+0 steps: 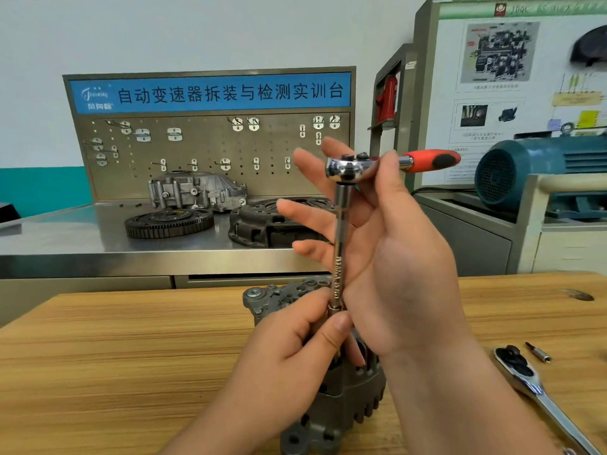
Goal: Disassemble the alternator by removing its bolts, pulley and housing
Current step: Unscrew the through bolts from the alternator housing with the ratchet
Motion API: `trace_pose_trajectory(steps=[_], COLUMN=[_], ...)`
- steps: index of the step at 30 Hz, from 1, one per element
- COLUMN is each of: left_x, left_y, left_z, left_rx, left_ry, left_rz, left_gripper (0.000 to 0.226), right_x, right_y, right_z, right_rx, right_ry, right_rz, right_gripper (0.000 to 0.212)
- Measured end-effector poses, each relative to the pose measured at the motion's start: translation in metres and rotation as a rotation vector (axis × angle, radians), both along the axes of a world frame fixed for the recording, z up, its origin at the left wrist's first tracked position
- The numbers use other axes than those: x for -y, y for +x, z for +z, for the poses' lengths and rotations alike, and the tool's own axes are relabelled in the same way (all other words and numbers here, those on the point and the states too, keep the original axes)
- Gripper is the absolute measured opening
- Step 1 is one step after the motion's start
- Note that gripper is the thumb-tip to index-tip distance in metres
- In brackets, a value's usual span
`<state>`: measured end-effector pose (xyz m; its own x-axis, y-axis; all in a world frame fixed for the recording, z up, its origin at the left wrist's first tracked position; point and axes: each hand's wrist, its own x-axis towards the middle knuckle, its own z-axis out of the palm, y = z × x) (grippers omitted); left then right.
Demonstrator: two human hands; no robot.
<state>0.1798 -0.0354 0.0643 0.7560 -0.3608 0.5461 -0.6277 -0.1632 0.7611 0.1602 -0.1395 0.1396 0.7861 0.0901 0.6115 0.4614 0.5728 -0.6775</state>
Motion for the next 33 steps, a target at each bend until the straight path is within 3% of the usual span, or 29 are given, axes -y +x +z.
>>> trace_pose_trajectory(steps=[4,8,14,20,24,26,30,33], left_x=[0.0014,0.002,-0.0013,0.0012,0.0016,0.0003,-0.0017,-0.0014], left_y=[0.0004,0.0016,0.002,0.003,0.0031,0.0036,0.0033,0.0034], left_z=[0.0006,-0.0007,-0.0018,-0.0017,-0.0019,-0.0032,-0.0031,-0.0023], left_rx=[0.011,-0.013,0.025,-0.004,-0.013,-0.018,-0.032,0.003], left_ry=[0.004,0.007,0.034,-0.001,-0.018,-0.029,-0.014,0.007], left_rz=[0.027,0.037,0.013,0.004,0.004,-0.006,-0.043,-0.036], left_gripper=[0.04,0.042,0.033,0.038,0.04,0.043,0.035,0.031], right_x=[-0.0011,-0.0004,0.002,-0.0006,0.0003,0.0012,0.0064,0.0061], right_y=[-0.0005,-0.001,0.0009,-0.0002,-0.002,-0.0023,-0.0012,-0.0013], right_z=[-0.002,-0.0005,0.0008,-0.0023,-0.0008,-0.0005,0.0018,0.0013], right_rx=[0.086,0.118,-0.025,0.076,0.135,0.097,-0.025,-0.027], right_ry=[0.04,0.062,0.052,0.018,0.025,0.017,-0.007,0.003], right_rz=[-0.124,-0.107,0.026,-0.182,-0.16,-0.098,0.03,0.007], right_gripper=[0.026,0.031,0.052,0.027,0.029,0.03,0.052,0.051])
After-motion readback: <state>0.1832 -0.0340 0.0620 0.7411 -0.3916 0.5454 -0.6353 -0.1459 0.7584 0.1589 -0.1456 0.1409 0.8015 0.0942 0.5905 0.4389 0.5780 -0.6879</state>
